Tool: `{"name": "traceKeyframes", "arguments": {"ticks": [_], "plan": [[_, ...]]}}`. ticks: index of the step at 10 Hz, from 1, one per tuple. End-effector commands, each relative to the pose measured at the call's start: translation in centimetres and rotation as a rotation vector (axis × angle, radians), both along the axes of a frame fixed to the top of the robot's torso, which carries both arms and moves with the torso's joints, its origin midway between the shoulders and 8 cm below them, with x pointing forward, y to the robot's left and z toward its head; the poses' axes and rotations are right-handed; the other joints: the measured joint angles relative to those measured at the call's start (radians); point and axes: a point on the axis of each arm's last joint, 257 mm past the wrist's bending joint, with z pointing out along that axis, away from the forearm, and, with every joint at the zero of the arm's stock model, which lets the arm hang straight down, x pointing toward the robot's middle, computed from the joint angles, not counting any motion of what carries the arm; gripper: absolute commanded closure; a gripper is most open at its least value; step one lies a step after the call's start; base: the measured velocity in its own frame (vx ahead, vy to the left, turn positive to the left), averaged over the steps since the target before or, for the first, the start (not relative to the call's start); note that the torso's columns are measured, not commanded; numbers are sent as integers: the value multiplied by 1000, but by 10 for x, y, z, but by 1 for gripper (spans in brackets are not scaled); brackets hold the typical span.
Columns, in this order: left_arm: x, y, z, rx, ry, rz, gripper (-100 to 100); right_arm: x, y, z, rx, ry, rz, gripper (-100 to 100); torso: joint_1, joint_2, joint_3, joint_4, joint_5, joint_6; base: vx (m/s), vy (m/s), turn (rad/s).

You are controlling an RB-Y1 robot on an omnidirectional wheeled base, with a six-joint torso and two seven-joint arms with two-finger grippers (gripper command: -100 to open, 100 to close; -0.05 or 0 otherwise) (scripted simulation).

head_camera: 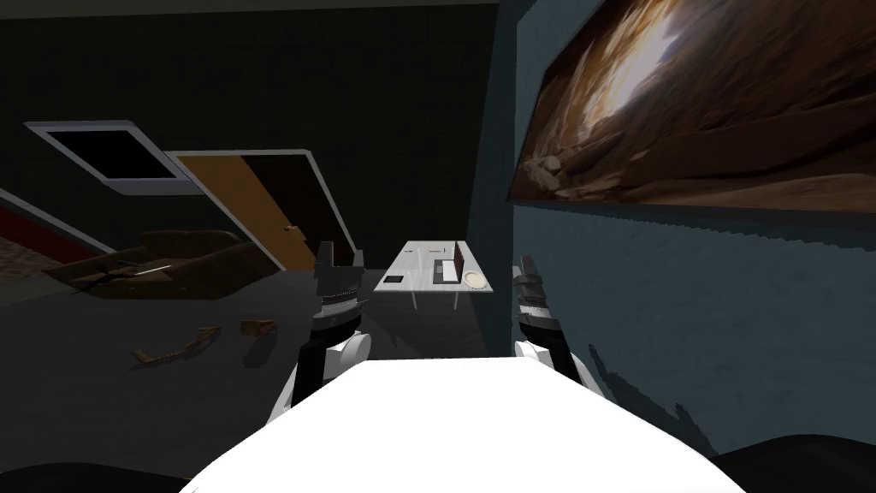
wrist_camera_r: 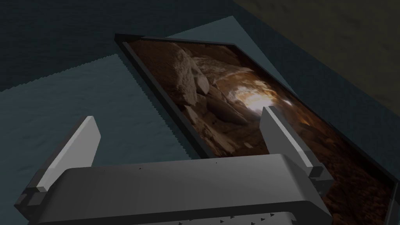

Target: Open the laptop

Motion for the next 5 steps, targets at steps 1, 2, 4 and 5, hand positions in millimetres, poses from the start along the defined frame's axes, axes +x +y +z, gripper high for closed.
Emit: {"name": "traceKeyframes", "arguments": {"ticks": [1,2,4,5], "plan": [[0,0,0,0,0,0,0,0,0,0,0,0,0,0,0,40,-82,41,0,0,0,0,0],[0,0,0,0,0,0,0,0,0,0,0,0,0,0,0,104,-209,105,0,0,0,0,0],[0,0,0,0,0,0,0,0,0,0,0,0,0,0,0,248,-497,248,0,0,0,0,0],[0,0,0,0,0,0,0,0,0,0,0,0,0,0,0,322,-644,322,0,0,0,0,0]]}}
